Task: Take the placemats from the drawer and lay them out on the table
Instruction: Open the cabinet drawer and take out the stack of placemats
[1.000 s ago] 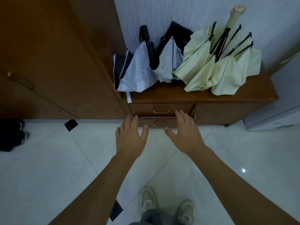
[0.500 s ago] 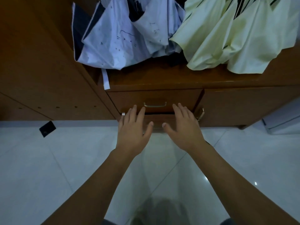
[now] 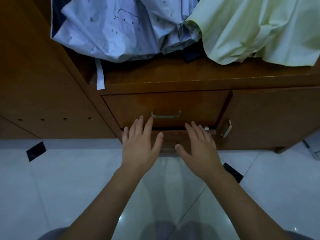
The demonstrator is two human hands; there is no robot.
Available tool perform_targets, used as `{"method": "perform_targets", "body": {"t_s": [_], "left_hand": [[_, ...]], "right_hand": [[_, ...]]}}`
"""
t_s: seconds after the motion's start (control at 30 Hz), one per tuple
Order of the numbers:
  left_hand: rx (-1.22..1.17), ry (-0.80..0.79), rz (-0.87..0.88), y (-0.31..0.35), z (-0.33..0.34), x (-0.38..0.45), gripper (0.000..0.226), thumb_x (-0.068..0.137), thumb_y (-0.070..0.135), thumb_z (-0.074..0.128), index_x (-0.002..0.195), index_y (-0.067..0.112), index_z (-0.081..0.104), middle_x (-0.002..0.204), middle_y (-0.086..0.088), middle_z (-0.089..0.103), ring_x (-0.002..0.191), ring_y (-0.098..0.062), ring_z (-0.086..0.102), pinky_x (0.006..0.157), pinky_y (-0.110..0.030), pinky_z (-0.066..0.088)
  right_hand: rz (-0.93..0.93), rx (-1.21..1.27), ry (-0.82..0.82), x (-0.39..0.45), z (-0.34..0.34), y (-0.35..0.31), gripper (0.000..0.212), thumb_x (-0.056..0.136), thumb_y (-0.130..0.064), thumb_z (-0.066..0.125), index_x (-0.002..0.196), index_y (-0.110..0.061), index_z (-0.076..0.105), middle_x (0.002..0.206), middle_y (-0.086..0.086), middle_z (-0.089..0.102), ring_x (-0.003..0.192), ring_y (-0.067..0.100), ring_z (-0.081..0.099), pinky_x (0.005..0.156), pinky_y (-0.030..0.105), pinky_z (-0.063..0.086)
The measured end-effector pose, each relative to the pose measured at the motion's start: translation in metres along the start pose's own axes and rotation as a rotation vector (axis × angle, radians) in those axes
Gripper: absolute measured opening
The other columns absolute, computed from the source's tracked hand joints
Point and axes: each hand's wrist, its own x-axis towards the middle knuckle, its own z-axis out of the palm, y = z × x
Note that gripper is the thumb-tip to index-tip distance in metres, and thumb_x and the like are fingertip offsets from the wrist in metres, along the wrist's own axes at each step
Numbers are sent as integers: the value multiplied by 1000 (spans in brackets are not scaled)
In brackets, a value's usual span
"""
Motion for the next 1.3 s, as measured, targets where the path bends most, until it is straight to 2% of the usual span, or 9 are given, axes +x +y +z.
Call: {"method": "perform_targets", "body": {"t_s": [0.2,0.4,0.53,0.67,0.77,0.9,0.97,1.1,1.3], "left_hand": [[26,-72,39,1,18,0,66,94,60,22,152,29,25,160,-2,24,145,-20,21,119,-43,14],[89,-63,89,0,31,11,63,95,59,24,148,28,33,148,0,42,136,-19,37,107,-40,33],[102,-92,120,-4,33,9,63,94,59,22,146,28,36,149,-1,42,136,-20,37,108,-39,31],[111,-146,141,-7,38,6,61,94,59,21,146,30,34,151,0,38,136,-20,35,111,-40,27],[149,-169,119,-12,41,9,57,96,58,25,145,30,34,150,0,38,136,-21,35,112,-42,27],[138,-194,98,-17,45,10,53,97,56,28,141,28,37,140,1,45,126,-21,42,103,-40,35],[116,-208,161,-17,50,3,50,97,53,30,139,29,39,136,2,46,122,-20,43,97,-37,37],[74,-296,266,-22,63,-12,46,99,49,31,140,28,39,140,1,43,123,-19,42,97,-35,36],[94,-315,287,-27,84,-13,47,98,48,33,139,26,40,139,-1,44,120,-21,44,98,-37,39]], "right_hand": [[-21,-25,-12,9,7,1,72,94,-58,40,154,-28,13,162,-6,8,148,15,3,120,41,7],[-42,-35,28,23,16,-4,67,94,-53,43,152,-27,22,159,-5,20,145,17,16,117,39,15],[-54,-43,51,23,24,-6,64,93,-48,48,150,-25,30,154,-3,31,140,17,26,113,38,23],[-45,-98,-3,18,33,0,65,93,-49,47,150,-25,29,155,-2,29,141,19,25,114,39,21],[-41,-135,-18,17,36,9,64,92,-49,49,148,-25,31,153,-3,32,139,19,28,114,40,25],[-30,-127,-60,16,38,15,58,91,-47,51,144,-26,38,143,-5,43,131,18,36,105,37,35],[-36,-137,-83,13,43,15,58,91,-45,52,144,-25,38,144,-4,43,132,18,35,105,37,34],[-39,-158,-112,11,49,15,59,94,-40,50,147,-25,32,152,-4,34,137,18,29,111,37,28],[-28,-132,-86,9,44,21,60,95,-40,48,149,-25,28,156,-2,27,140,19,24,112,38,25]]}}
